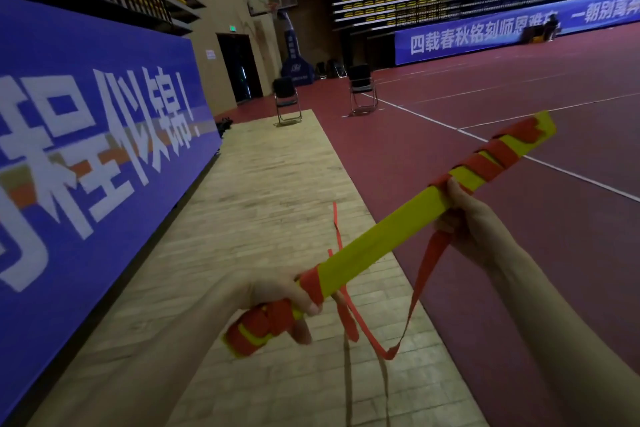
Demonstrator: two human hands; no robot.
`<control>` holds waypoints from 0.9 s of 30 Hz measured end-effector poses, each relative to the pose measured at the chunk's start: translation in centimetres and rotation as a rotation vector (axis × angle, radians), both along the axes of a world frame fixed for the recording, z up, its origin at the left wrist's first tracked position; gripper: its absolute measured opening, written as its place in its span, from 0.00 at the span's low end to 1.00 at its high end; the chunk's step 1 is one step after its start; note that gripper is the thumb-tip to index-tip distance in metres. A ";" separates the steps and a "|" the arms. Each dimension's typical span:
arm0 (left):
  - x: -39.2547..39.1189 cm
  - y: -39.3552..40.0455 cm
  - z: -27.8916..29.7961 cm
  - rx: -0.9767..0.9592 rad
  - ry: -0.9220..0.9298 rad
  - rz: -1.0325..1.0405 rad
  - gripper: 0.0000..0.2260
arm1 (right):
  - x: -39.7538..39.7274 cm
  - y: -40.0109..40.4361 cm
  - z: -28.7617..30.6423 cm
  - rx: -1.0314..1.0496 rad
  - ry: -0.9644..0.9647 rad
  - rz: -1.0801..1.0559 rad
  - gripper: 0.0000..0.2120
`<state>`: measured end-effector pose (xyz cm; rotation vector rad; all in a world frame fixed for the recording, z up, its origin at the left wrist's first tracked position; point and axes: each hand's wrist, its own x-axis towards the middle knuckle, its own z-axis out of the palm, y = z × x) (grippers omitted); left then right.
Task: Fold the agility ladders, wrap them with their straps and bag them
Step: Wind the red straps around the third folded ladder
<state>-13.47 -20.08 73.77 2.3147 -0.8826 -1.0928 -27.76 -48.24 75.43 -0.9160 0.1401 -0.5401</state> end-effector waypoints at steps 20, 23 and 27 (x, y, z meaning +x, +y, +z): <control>-4.5 -1.7 2.8 -0.222 -0.586 0.022 0.19 | 1.2 0.6 -1.6 -0.075 0.384 -0.231 0.10; -4.6 -1.9 3.5 -0.228 -0.195 -0.002 0.11 | 1.0 0.9 -0.9 -0.030 0.208 -0.097 0.14; -4.2 -2.2 3.1 -0.350 -0.165 0.048 0.07 | 0.6 1.8 -0.1 -0.228 0.331 -0.031 0.21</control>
